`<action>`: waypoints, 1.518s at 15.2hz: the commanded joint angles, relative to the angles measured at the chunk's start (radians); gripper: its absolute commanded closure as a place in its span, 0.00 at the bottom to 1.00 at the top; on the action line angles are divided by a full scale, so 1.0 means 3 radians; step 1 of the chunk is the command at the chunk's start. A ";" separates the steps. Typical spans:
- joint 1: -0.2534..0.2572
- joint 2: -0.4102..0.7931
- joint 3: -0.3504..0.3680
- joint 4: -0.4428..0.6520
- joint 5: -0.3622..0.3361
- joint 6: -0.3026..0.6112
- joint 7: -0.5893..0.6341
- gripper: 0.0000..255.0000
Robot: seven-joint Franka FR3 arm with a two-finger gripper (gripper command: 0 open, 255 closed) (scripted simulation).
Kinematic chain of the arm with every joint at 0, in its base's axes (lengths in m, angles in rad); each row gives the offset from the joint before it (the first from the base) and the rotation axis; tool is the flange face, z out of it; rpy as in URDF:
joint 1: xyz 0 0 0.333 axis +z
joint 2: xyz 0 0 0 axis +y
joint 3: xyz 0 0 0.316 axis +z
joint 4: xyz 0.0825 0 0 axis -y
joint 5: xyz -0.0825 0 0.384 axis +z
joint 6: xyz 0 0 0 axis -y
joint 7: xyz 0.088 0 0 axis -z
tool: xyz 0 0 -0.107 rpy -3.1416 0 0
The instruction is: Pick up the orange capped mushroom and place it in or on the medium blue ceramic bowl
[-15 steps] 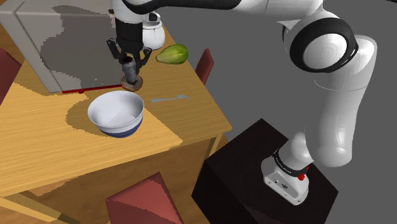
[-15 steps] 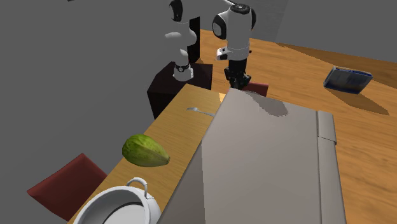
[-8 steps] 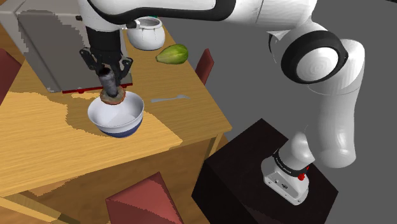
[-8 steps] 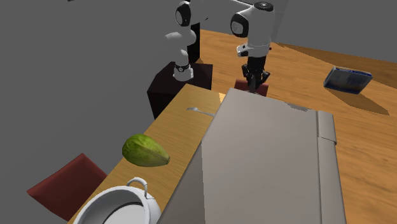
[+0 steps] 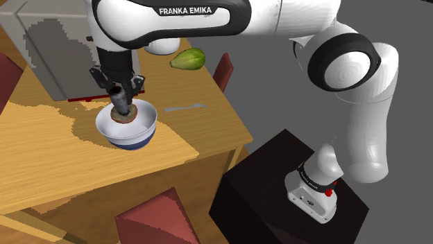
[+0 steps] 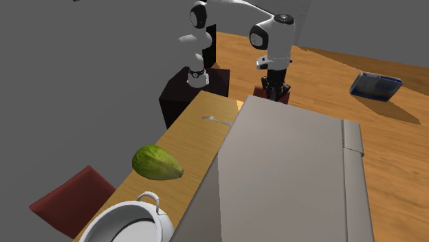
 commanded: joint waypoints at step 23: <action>-0.0020 -0.0064 -0.0001 -0.0110 0.0010 0.0048 -0.0018 0.00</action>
